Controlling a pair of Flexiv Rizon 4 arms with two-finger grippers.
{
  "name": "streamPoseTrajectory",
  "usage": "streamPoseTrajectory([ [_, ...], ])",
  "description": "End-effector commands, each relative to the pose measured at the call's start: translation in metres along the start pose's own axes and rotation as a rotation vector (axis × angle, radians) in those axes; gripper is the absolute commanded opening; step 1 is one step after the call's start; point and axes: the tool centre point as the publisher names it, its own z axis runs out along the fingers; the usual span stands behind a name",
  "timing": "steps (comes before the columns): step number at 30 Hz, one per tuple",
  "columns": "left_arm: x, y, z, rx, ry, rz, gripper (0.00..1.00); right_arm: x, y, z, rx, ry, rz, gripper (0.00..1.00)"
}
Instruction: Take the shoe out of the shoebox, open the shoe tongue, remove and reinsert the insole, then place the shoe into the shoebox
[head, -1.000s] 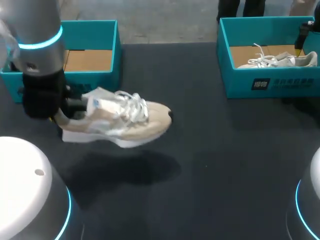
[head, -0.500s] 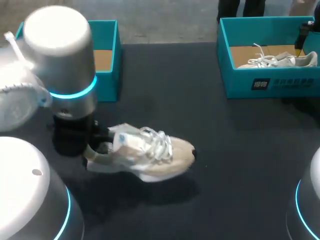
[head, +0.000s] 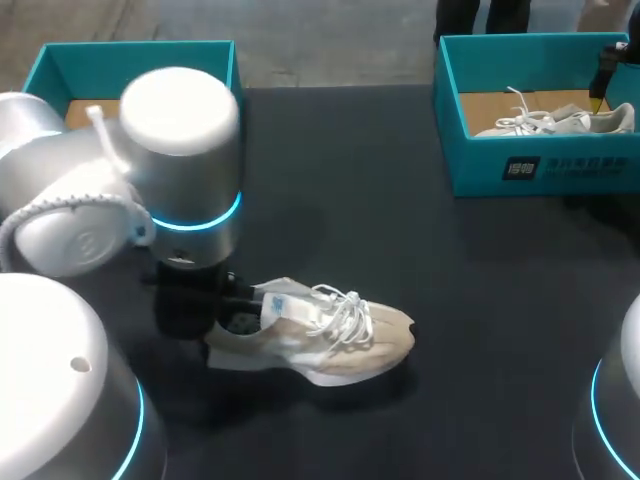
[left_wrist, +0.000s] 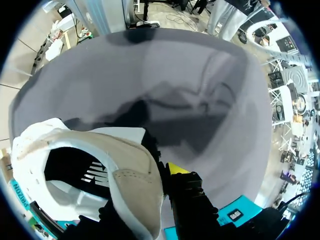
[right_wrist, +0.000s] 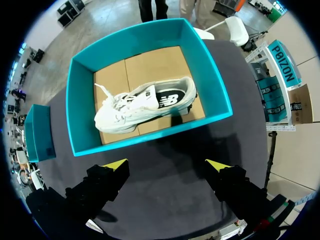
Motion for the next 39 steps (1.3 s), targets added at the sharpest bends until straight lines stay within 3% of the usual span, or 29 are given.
streamPoseTrajectory([
  [1,-0.028,0.008,0.015,0.012,0.051,-0.015,0.0,0.0,-0.001,0.0,-0.002,0.001,0.002,1.0],
  [17,-0.049,0.02,0.043,0.05,0.036,-0.052,0.0,0.0,-0.001,0.0,-0.002,0.001,0.002,1.0],
  [39,-0.063,0.019,0.051,0.03,0.032,-0.046,0.0,0.0,-0.001,0.0,-0.002,0.001,0.002,1.0],
])
